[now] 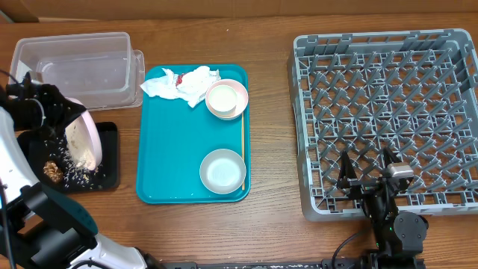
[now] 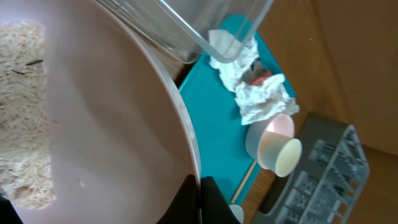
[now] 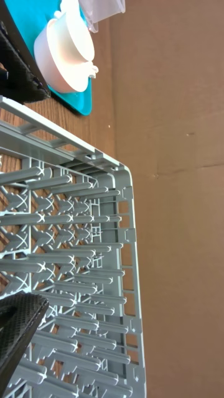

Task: Sort waste into correct bins and load items into the dishwasher
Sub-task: 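Lift the plate over the black tray and tilt to dump rice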

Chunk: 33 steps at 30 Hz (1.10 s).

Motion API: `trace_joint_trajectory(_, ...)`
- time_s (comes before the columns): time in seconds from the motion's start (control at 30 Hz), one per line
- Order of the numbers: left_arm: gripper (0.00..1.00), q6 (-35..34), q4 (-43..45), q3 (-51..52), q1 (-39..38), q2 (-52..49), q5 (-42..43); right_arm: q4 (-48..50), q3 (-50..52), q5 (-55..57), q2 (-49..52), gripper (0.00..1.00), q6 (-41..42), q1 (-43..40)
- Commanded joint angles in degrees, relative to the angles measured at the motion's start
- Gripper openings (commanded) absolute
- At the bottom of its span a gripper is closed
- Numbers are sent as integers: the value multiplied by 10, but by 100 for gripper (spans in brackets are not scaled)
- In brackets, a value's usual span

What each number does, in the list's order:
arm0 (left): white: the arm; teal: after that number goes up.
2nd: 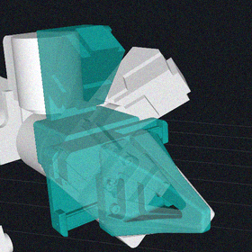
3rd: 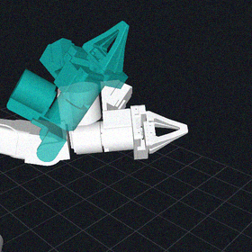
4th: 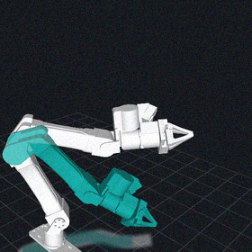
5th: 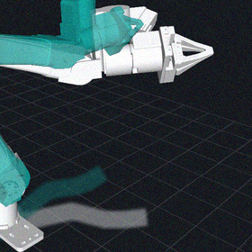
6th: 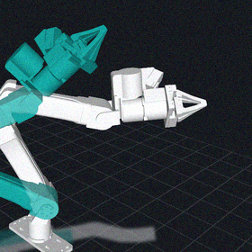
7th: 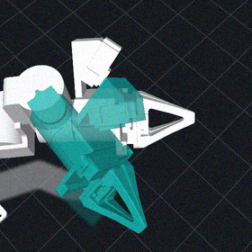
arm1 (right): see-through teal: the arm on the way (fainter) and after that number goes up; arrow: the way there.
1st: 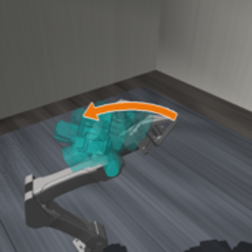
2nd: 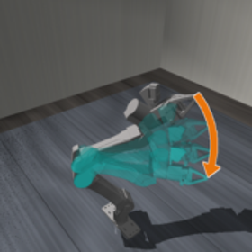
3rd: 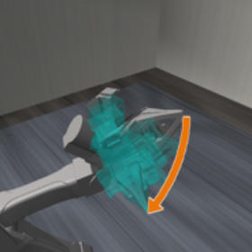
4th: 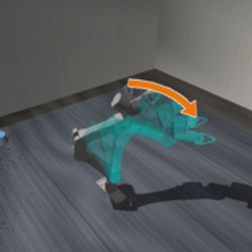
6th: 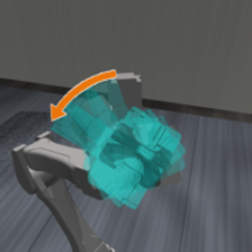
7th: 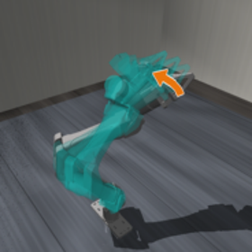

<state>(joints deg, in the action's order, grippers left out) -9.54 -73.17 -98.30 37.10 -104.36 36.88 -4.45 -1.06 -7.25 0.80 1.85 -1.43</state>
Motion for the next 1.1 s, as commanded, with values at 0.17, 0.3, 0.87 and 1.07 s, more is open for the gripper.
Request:
trace_joint_trajectory(0.17, 4, 30, -20, -14, 48, -5, 85, 3, 6, 1, -6, 100, -2, -2)
trace_joint_trajectory(0.3, 4, 55, -35, -14, 74, -5, 140, 3, 6, 1, -6, 100, -2, -2)
trace_joint_trajectory(0.87, 4, 138, -58, -11, 120, -5, 204, 3, 6, 1, -6, 100, -2, -2)
trace_joint_trajectory(1.07, 4, 169, -61, -11, 120, -7, 249, 3, 6, 1, -6, 100, -2, -2)
